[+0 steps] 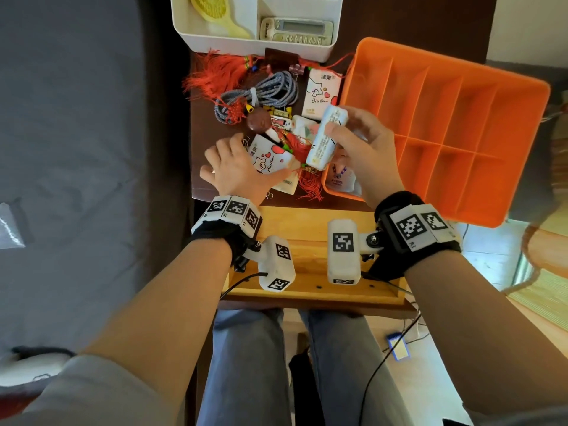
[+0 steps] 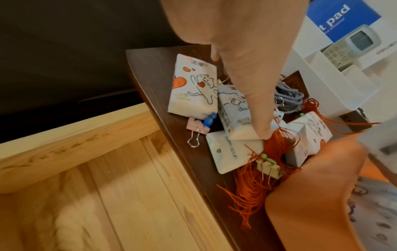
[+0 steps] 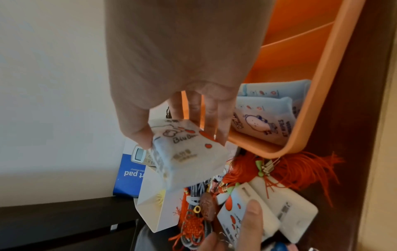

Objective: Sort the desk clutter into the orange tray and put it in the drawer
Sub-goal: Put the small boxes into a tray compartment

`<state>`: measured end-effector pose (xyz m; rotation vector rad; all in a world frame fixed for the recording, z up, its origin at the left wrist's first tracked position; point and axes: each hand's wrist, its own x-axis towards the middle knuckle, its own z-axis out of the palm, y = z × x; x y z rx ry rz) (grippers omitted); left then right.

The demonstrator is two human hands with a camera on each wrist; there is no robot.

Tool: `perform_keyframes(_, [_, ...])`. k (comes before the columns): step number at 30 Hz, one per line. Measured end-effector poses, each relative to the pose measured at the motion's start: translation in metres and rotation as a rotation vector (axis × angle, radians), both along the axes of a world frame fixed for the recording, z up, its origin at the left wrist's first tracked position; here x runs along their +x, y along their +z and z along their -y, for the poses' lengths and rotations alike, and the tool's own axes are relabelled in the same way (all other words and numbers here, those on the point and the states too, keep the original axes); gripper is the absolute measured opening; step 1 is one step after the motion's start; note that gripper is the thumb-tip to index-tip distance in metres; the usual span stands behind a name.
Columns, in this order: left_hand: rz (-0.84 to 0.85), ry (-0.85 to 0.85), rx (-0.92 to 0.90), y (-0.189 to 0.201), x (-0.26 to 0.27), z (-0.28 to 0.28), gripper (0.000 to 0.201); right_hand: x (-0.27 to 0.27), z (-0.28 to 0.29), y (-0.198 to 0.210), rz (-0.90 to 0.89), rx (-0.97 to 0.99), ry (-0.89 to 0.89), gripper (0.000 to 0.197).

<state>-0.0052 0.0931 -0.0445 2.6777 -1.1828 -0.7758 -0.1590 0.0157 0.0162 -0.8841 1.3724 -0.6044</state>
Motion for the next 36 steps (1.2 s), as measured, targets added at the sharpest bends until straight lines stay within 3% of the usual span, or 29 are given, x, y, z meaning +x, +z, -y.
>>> perform_keyframes(13, [-0.057, 0.003, -0.084, -0.006, -0.007, 0.001, 0.092, -0.008, -0.014, -0.002, -0.015, 0.033, -0.031, 0.022])
perform_keyframes(17, [-0.23, 0.018, -0.293, 0.001, -0.007, -0.006, 0.095, -0.009, -0.017, 0.001, -0.016, 0.075, -0.036, 0.014])
perform_keyframes(20, [-0.386, 0.01, -0.403, 0.01, -0.008, -0.007, 0.085, -0.009, -0.017, 0.004, -0.012, 0.109, -0.025, 0.014])
perform_keyframes(23, [-0.474, -0.022, -0.423, 0.019, -0.012, -0.004, 0.078, -0.008, -0.017, 0.007, -0.027, 0.116, -0.017, 0.017])
perform_keyframes(31, [-0.572, -0.125, -0.463, 0.029, -0.025, 0.006, 0.08, -0.011, -0.016, 0.013, -0.02, 0.139, 0.026, 0.017])
perform_keyframes(36, [-0.659, -0.091, -0.442, 0.036, -0.035, 0.011, 0.077, -0.02, -0.018, 0.017, 0.027, 0.136, 0.02, 0.015])
